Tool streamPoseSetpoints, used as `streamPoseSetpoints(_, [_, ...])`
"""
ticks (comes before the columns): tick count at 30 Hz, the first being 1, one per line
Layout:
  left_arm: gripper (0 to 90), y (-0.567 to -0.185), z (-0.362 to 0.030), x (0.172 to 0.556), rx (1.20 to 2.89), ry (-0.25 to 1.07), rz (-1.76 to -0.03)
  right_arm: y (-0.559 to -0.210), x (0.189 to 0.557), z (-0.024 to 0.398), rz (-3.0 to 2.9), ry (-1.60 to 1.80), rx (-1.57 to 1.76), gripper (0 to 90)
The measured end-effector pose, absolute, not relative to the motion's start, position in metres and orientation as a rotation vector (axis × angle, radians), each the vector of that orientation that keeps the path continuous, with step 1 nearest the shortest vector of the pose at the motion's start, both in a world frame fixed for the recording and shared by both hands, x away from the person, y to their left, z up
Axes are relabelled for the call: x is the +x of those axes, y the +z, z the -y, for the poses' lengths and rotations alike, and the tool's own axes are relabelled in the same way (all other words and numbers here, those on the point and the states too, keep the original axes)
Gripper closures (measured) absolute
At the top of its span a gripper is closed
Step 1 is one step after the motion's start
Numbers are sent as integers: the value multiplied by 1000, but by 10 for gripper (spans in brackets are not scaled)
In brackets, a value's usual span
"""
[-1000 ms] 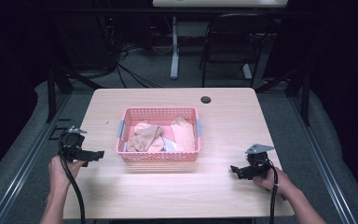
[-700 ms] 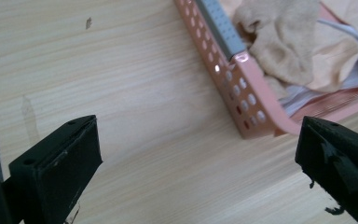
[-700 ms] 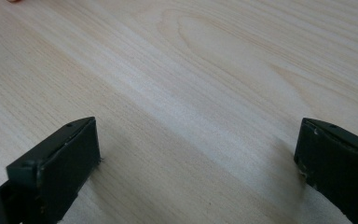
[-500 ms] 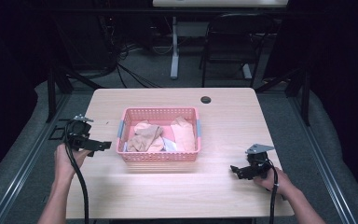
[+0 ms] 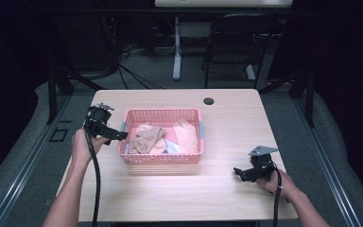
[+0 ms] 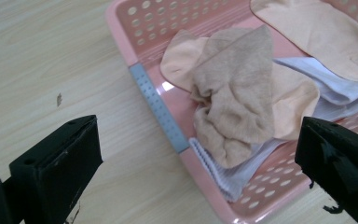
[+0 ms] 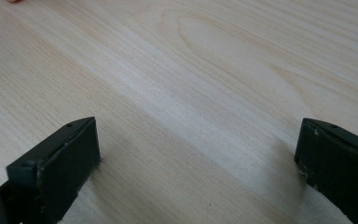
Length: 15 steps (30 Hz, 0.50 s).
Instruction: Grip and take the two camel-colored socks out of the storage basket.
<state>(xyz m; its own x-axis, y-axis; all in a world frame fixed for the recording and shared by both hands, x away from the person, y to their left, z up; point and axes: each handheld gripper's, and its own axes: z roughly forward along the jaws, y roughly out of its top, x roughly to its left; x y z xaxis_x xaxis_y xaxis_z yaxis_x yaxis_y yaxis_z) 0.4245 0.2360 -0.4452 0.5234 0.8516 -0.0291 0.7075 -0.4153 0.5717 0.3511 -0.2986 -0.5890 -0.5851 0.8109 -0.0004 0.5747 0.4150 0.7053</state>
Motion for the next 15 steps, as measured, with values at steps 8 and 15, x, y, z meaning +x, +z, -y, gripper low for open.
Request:
streamPoseSetpoints(8, [59, -454, -202, 451, 2267, 284, -1164, -589, 351, 299, -2333, 962, 1194, 0])
streamPoseSetpoints(15, [75, -467, -180, 462, 2371, 291, -1170, -589, 351, 299, -2333, 964, 1194, 0])
